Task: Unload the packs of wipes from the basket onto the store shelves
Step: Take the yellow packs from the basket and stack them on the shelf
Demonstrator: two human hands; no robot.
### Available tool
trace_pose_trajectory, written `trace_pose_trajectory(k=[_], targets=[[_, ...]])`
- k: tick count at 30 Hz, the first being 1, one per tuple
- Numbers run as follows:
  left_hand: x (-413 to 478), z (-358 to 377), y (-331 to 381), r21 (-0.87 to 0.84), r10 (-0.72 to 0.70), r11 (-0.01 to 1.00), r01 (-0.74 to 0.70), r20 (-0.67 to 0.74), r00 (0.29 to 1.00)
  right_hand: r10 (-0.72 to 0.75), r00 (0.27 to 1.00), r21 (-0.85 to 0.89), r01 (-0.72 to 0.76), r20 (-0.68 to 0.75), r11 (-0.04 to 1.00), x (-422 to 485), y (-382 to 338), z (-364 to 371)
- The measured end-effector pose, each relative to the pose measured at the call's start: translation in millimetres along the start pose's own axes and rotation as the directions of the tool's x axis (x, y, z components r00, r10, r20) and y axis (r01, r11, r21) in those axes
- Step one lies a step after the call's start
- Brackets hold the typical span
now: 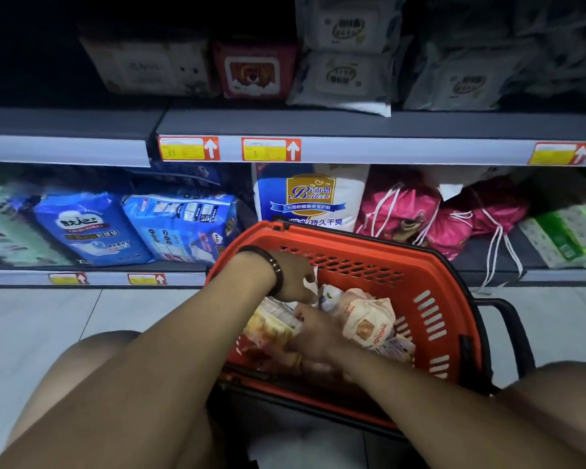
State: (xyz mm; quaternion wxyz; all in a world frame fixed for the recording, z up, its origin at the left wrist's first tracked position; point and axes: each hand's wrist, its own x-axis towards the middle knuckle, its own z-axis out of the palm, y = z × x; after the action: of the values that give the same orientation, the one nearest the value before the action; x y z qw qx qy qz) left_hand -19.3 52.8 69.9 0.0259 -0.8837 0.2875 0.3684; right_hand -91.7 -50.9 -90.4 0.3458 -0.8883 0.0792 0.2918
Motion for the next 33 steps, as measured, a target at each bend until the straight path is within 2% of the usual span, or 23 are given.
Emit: trace_pose_trajectory(k=[2,6,9,11,13,15,16,18,19,21,24,26,28,30,33], targets=[[-1.2,5.5,-11.4,-0.007,-0.016,1.000,0.016,-0.019,1.000,-0.042,0.999,0.045,0.043,-0.009,0.998,-6.0,-9.5,-32.9],[-6.9,16.2,-32.1,-0.032,-0.011,0.999,0.010,-0.044,0.999,-0.182,0.982,0.273,0.160,0.054,0.948,-34.8,-19.3,-105.3],[-13.2,23.9,-35.0,-0.228,0.056,0.972,-0.061,-0.027,0.998,-0.216,0.976,0.484,0.205,-0.034,0.851,-57.2,-5.4,-128.8],[-13.8,31.3,-32.4,-0.375,0.109,0.917,-0.136,-0.092,0.990,-0.193,0.976,0.596,0.213,-0.099,0.774,-68.9,5.1,-134.4],[-15.3,34.7,-29.9,-0.478,0.126,0.855,-0.202,-0.186,0.974,-0.180,0.960,0.596,0.274,-0.213,0.755,-75.9,15.0,-138.5],[-16.9,36.4,-28.9,-0.510,0.111,0.835,-0.207,-0.212,0.971,-0.151,0.935,0.464,0.295,-0.322,0.836,-80.1,29.8,-140.8],[-16.7,37.6,-29.1,-0.508,0.099,0.840,-0.192,-0.205,0.974,-0.135,0.930,0.339,0.256,-0.342,0.905,-82.4,38.1,-141.3],[-15.0,40.8,-29.5,-0.478,0.053,0.866,-0.144,-0.199,0.979,-0.093,0.953,0.032,0.107,-0.289,0.994,-86.3,53.8,-136.5],[-12.4,43.4,-29.6,-0.460,0.028,0.879,-0.126,-0.215,0.976,-0.063,0.974,-0.115,0.038,-0.220,0.993,-87.5,62.0,-129.0],[-7.5,48.8,-27.0,-0.404,-0.017,0.910,-0.087,-0.246,0.969,-0.039,0.997,-0.328,0.014,-0.070,0.945,-83.7,77.5,-107.0],[-3.6,56.9,-19.5,-0.365,-0.070,0.930,-0.047,-0.301,0.951,-0.094,0.990,-0.503,0.133,0.102,0.854,-74.8,90.4,-70.8],[-4.3,59.5,-15.5,-0.371,-0.102,0.928,-0.035,-0.344,0.933,-0.147,0.973,-0.648,0.227,0.176,0.727,-71.3,95.1,-56.6],[-3.7,60.2,-14.4,-0.389,-0.150,0.921,-0.009,-0.377,0.914,-0.202,0.961,-0.742,0.275,0.190,0.612,-68.2,96.0,-48.3],[-0.2,59.2,-17.7,-0.437,-0.179,0.900,-0.012,-0.394,0.901,-0.192,0.965,-0.796,0.256,0.179,0.549,-64.1,95.6,-42.8],[2.9,53.2,-27.6,-0.512,-0.183,0.858,-0.046,-0.387,0.904,-0.095,0.978,-0.801,0.205,0.184,0.562,-63.4,85.8,-49.3]])
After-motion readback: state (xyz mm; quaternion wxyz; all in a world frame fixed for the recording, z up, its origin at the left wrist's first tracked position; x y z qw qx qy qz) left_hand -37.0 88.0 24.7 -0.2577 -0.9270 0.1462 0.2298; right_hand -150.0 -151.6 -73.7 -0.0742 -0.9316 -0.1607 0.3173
